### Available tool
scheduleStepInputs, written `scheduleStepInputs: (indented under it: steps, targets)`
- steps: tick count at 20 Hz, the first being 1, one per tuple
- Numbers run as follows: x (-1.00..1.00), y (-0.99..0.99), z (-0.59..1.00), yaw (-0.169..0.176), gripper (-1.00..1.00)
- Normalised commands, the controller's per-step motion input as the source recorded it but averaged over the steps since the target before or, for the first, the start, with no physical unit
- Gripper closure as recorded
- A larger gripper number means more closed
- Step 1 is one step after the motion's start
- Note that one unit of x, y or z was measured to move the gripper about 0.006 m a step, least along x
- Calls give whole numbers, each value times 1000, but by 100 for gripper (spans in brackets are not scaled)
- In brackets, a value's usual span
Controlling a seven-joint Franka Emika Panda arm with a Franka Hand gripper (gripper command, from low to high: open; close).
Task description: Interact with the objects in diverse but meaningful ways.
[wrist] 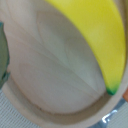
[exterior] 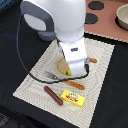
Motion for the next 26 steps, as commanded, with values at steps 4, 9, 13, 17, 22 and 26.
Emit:
scheduleStepInputs:
  steps: [4,9,13,17,22,26]
  targets:
    - [240,150,706,21,-100]
    - [147,74,607,52,-100]
    - [195,126,529,68,-100]
    - [156,111,388,93,-100]
    - [90,46,246,63,-100]
    - [-99,0,4,0,-100]
